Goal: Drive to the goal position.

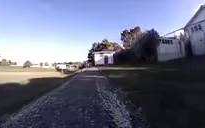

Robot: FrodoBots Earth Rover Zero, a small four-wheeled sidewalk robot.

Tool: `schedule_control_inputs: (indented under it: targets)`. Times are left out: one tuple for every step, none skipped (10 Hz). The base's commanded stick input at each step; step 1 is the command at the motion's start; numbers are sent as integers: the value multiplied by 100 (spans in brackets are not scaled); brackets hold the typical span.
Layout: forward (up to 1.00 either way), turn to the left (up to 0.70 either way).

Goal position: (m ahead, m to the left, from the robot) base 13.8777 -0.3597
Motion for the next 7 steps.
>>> schedule_control_inputs:
  targets:
    - [50,0]
    - [50,0]
    - [50,0]
    - [50,0]
    - [50,0]
    - [50,0]
    - [50,0]
